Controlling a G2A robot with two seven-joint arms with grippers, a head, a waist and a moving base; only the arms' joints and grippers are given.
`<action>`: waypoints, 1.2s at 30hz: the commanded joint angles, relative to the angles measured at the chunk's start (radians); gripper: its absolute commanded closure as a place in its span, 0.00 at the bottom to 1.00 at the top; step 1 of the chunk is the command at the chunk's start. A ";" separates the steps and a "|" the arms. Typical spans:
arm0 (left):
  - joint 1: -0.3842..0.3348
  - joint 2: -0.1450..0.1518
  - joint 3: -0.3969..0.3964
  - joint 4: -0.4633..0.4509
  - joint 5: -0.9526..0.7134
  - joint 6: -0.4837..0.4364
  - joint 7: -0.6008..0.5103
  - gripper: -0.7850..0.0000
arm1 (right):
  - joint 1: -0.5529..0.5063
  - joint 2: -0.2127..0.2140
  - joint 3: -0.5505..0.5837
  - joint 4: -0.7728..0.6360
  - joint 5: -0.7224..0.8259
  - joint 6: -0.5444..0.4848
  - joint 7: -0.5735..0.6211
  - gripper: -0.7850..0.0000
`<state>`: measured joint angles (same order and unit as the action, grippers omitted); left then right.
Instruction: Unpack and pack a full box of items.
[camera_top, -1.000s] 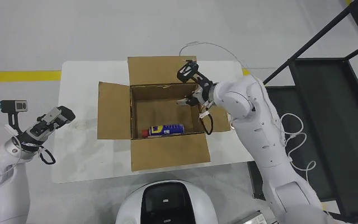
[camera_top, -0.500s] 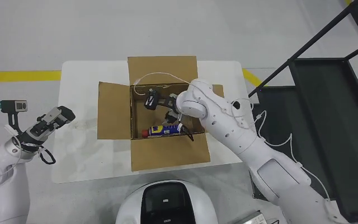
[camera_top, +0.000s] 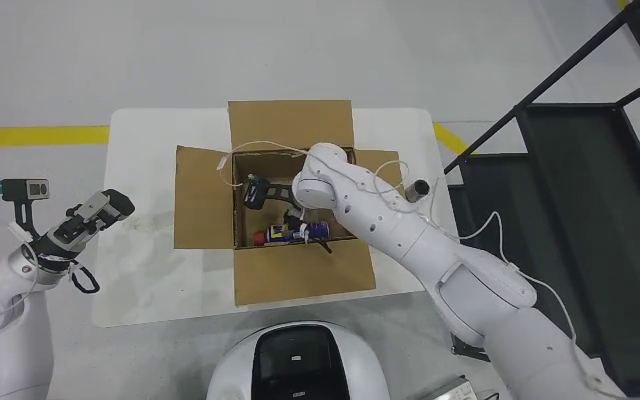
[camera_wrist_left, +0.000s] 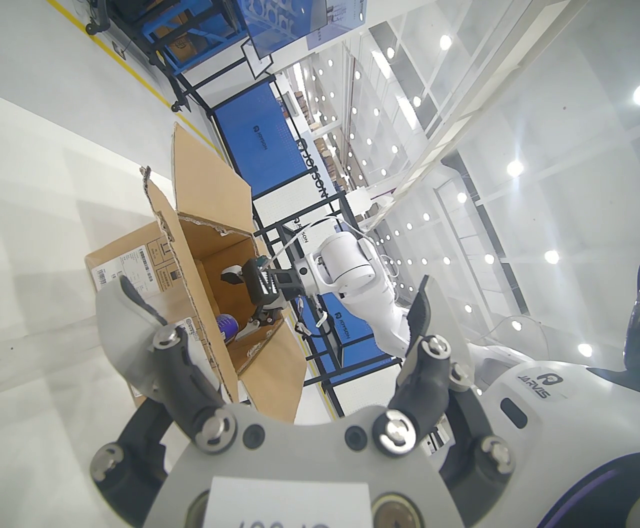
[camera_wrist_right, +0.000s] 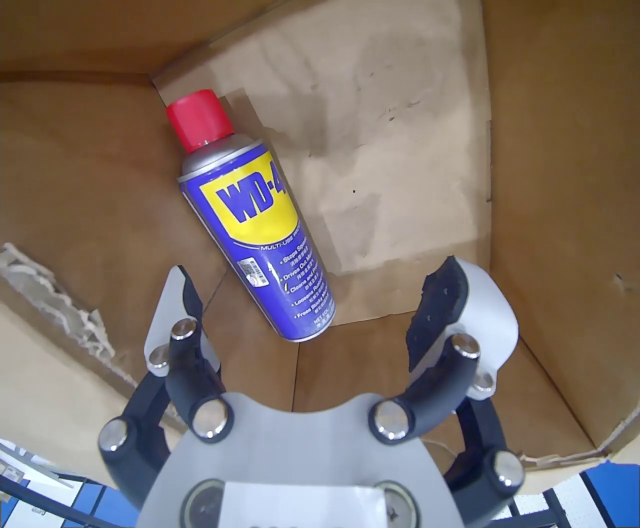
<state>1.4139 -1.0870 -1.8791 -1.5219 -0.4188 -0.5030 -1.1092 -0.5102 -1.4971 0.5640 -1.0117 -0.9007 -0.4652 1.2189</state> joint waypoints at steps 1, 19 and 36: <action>0.000 0.000 0.000 0.000 0.000 0.000 0.000 0.00 | 0.014 -0.014 -0.013 0.041 0.010 0.008 -0.017 0.00; 0.000 0.000 0.000 0.000 0.000 0.000 0.000 0.00 | 0.084 -0.114 -0.087 0.285 0.059 0.001 -0.108 0.00; 0.000 0.000 0.000 0.000 0.000 0.000 0.000 0.00 | 0.090 -0.117 -0.077 0.292 0.064 0.012 -0.140 0.00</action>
<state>1.4139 -1.0870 -1.8791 -1.5219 -0.4188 -0.5030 -1.1092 -0.4198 -1.6138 0.4869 -0.7200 -0.8365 -0.4533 1.0786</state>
